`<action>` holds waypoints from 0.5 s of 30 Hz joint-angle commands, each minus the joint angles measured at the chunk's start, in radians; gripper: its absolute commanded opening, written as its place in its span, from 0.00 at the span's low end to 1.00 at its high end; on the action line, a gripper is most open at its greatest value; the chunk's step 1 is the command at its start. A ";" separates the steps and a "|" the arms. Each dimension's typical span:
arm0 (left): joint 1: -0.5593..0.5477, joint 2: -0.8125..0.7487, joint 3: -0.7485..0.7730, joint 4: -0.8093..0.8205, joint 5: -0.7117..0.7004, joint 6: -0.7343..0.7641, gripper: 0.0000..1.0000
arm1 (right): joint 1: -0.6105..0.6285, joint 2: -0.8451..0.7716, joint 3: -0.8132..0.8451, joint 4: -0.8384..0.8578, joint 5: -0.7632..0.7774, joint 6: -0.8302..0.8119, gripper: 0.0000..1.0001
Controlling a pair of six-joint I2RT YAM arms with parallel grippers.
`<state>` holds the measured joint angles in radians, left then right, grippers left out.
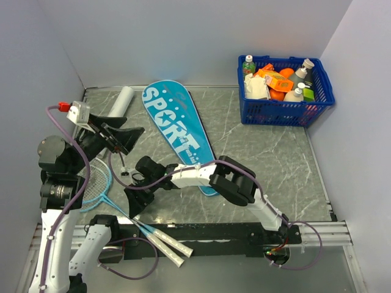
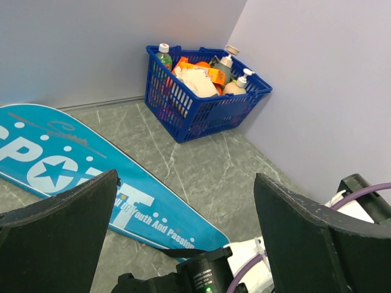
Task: Pack up the badminton gear
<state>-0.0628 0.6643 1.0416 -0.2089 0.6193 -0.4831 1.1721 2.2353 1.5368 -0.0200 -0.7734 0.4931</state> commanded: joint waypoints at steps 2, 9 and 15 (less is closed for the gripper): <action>-0.003 0.006 0.029 0.006 -0.015 0.014 0.97 | 0.009 0.047 0.034 0.103 -0.067 0.056 0.67; -0.003 0.011 0.026 0.013 -0.016 0.012 0.96 | 0.014 0.075 0.031 0.159 -0.104 0.100 0.67; -0.003 0.012 0.028 0.009 -0.026 0.018 0.96 | 0.027 0.104 0.022 0.222 -0.148 0.154 0.67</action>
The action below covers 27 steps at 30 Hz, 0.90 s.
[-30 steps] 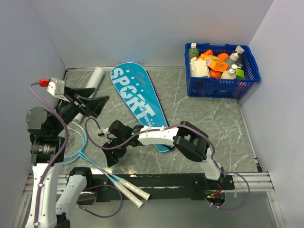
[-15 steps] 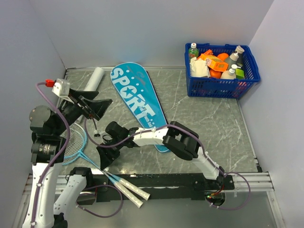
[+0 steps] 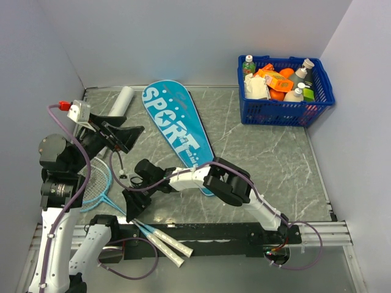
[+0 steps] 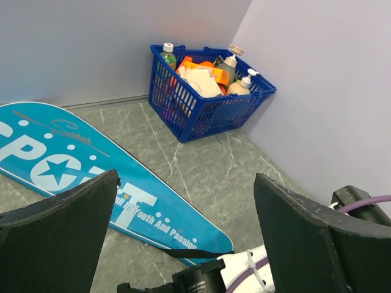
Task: Pack up the badminton gear
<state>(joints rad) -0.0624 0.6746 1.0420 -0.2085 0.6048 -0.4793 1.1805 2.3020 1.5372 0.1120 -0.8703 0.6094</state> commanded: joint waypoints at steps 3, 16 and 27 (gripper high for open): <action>-0.004 -0.001 0.026 0.012 -0.011 0.013 0.96 | 0.025 0.046 0.012 0.118 -0.065 0.061 0.67; -0.004 -0.003 0.012 0.024 -0.011 0.005 0.96 | 0.034 0.114 -0.006 0.233 -0.125 0.180 0.52; -0.004 -0.004 0.015 0.009 -0.025 0.021 0.97 | 0.030 0.139 -0.025 0.354 -0.160 0.268 0.00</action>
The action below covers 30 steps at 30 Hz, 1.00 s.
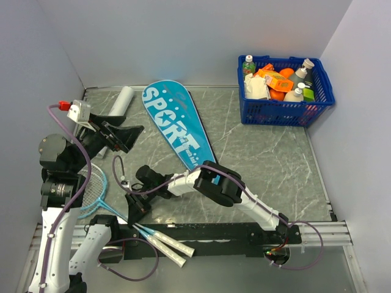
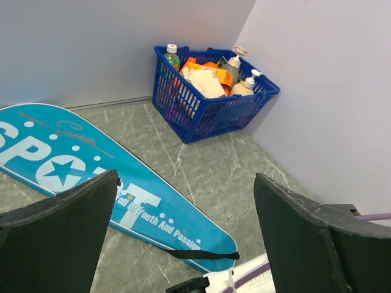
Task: Pack up the badminton gear
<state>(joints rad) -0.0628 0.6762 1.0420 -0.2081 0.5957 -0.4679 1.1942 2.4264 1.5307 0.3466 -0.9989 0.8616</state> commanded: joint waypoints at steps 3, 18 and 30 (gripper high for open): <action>-0.003 -0.004 0.019 0.007 -0.019 0.015 0.96 | 0.002 -0.001 -0.070 0.213 -0.037 0.080 0.00; -0.003 -0.013 0.111 -0.020 -0.034 0.049 0.96 | -0.073 -0.254 -0.314 0.629 -0.033 0.300 0.00; -0.002 -0.012 0.128 -0.025 -0.043 0.051 0.97 | -0.186 -0.464 -0.385 0.566 -0.040 0.228 0.00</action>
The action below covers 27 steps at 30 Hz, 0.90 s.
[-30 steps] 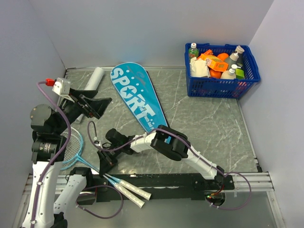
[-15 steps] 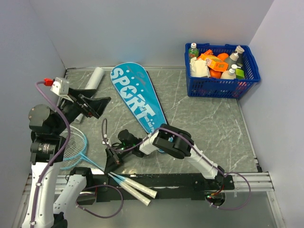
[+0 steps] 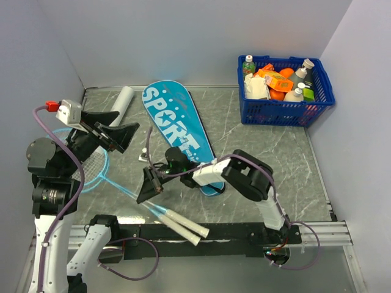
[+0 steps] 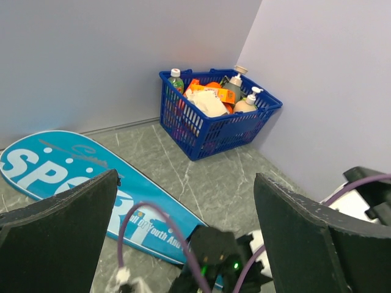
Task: Pack up the badminton gear
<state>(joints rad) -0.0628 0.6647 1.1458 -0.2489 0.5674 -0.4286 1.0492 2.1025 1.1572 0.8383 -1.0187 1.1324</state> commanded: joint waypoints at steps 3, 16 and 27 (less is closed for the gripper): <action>-0.003 0.001 0.020 0.025 -0.014 0.007 0.96 | -0.098 -0.189 -0.028 -0.005 0.002 -0.092 0.00; -0.003 0.065 -0.069 0.097 -0.014 0.013 0.96 | -0.449 -0.424 -0.194 -0.312 0.086 -0.313 0.00; -0.005 0.133 -0.139 0.215 0.037 -0.035 0.96 | -0.669 -0.605 -0.254 -0.675 0.213 -0.529 0.00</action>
<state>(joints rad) -0.0631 0.8021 1.0069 -0.1387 0.5705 -0.4370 0.4377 1.5646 0.9249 0.2905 -0.8696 0.7189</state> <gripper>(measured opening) 0.966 0.154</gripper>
